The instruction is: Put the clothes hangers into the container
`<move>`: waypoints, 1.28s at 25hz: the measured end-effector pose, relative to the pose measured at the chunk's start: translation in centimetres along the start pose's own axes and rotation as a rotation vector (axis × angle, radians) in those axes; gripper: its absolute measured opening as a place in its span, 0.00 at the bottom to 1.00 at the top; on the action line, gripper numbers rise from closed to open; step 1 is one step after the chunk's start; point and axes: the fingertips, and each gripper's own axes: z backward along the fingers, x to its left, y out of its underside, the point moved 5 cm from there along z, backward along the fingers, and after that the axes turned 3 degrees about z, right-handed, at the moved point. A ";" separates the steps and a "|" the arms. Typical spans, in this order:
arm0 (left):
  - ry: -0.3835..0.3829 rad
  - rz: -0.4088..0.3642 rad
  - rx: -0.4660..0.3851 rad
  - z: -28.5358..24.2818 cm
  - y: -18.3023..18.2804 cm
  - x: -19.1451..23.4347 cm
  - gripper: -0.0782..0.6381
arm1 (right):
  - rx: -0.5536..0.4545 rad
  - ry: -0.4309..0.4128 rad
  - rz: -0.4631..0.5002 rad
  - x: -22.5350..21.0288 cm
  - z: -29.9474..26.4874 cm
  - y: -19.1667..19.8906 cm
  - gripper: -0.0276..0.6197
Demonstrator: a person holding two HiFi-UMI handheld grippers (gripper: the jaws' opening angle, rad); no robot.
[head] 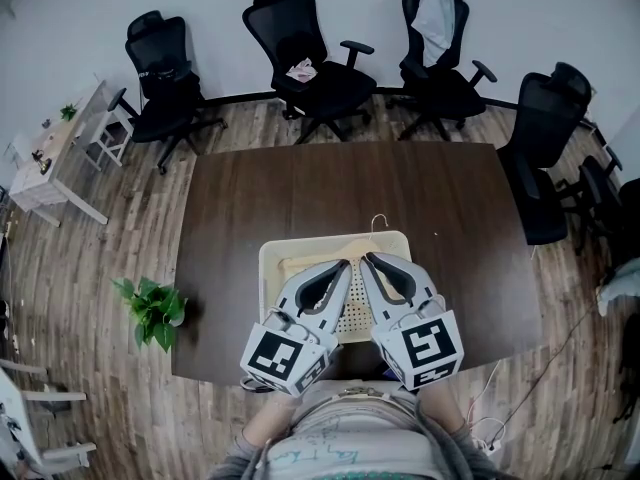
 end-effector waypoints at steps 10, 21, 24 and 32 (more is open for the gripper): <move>0.007 -0.005 -0.005 0.0 -0.2 -0.7 0.12 | -0.011 -0.009 0.015 0.0 0.4 -0.1 0.09; 0.009 -0.003 0.003 0.0 0.2 -0.6 0.12 | 0.017 -0.007 0.000 0.3 0.3 0.2 0.09; 0.009 -0.004 0.007 -0.2 0.3 -0.5 0.12 | 0.030 -0.009 -0.007 0.2 0.3 0.1 0.09; 0.007 0.001 0.014 -0.3 0.5 -0.3 0.12 | 0.047 -0.024 0.000 0.4 0.1 0.3 0.09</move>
